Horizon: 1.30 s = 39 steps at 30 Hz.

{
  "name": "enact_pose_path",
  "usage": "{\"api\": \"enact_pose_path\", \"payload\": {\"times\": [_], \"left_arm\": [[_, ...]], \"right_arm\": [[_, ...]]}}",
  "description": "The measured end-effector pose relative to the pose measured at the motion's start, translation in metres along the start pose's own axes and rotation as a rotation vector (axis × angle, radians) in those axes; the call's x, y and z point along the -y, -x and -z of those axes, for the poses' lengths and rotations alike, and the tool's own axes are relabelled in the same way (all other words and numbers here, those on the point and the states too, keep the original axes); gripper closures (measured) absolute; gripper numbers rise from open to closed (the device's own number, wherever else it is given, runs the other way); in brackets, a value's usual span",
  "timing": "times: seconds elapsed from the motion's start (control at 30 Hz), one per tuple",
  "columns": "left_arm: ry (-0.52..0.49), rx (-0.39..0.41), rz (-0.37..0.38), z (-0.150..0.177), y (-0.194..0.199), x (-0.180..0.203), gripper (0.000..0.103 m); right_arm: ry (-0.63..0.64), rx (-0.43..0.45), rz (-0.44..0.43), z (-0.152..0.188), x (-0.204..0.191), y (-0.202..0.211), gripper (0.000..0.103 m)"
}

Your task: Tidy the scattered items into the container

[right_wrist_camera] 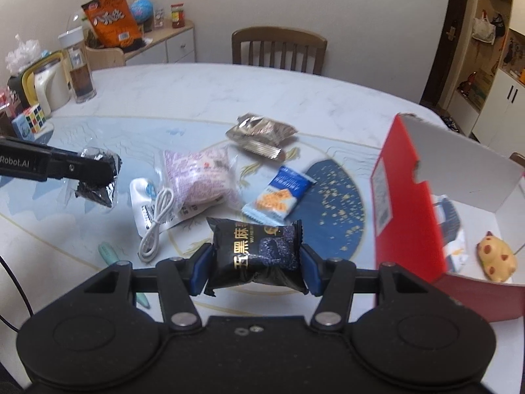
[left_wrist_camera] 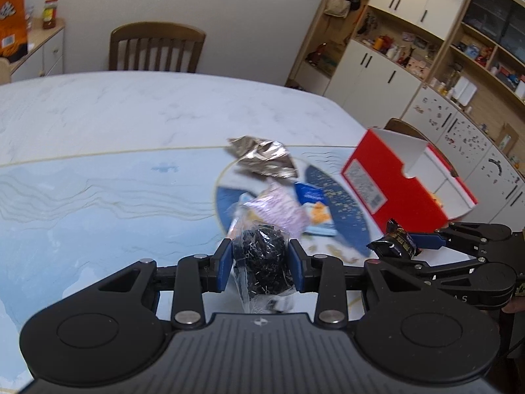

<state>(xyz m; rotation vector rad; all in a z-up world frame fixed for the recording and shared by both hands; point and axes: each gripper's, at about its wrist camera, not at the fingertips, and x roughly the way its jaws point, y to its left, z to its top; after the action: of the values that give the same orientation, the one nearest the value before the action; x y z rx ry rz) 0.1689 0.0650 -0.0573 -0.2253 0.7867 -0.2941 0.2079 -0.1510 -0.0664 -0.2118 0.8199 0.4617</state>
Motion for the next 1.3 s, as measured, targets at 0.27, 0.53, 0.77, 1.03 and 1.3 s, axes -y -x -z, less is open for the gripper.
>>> {"api": "enact_pose_path", "payload": {"times": [0.27,0.53,0.77,1.03,1.3], "left_arm": [[-0.053,0.029,0.042,-0.012,0.006,0.035,0.068],[-0.107,0.046,0.088,-0.022,0.003,0.07,0.068],[-0.14,0.058,0.124,-0.03,-0.007,0.103,0.068],[-0.165,0.062,0.147,-0.037,-0.021,0.134,0.068],[-0.194,0.067,0.171,-0.049,-0.041,0.17,0.068]], "right_arm": [[-0.025,0.039,0.034,-0.002,0.016,0.027,0.048],[-0.042,0.069,0.075,-0.001,0.038,0.046,0.048],[-0.049,0.09,0.099,0.001,0.06,0.059,0.048],[-0.05,0.105,0.116,0.003,0.092,0.068,0.048],[-0.053,0.115,0.127,0.005,0.126,0.072,0.048]]}}
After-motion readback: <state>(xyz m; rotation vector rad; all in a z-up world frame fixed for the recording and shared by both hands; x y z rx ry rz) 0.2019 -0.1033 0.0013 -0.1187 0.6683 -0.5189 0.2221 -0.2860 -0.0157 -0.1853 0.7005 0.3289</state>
